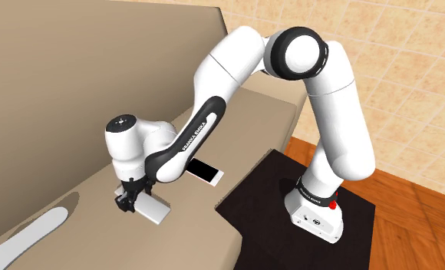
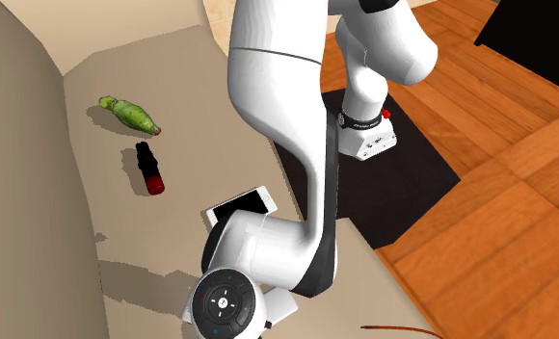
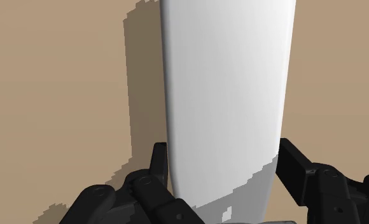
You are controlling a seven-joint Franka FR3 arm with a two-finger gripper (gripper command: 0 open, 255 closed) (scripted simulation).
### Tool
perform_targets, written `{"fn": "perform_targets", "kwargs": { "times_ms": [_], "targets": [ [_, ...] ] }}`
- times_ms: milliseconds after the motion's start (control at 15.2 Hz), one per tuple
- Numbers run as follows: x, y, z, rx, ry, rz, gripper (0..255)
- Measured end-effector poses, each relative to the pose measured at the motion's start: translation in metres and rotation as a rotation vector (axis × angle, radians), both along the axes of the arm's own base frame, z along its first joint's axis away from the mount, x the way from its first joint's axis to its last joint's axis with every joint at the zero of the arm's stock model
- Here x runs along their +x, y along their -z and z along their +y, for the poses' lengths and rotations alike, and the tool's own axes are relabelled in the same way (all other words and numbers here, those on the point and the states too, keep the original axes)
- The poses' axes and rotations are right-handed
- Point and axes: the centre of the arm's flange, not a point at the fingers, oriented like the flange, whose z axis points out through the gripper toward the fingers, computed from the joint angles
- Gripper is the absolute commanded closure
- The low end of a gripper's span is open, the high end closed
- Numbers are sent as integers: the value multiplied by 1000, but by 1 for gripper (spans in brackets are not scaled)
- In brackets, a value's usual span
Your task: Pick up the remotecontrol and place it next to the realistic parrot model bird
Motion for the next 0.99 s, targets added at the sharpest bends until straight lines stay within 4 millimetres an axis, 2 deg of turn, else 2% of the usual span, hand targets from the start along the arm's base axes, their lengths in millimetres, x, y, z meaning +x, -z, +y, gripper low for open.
{"fn": "perform_targets", "kwargs": {
  "times_ms": [990],
  "targets": [
    [0,-79,1,0,0,0,255]
  ]
}}
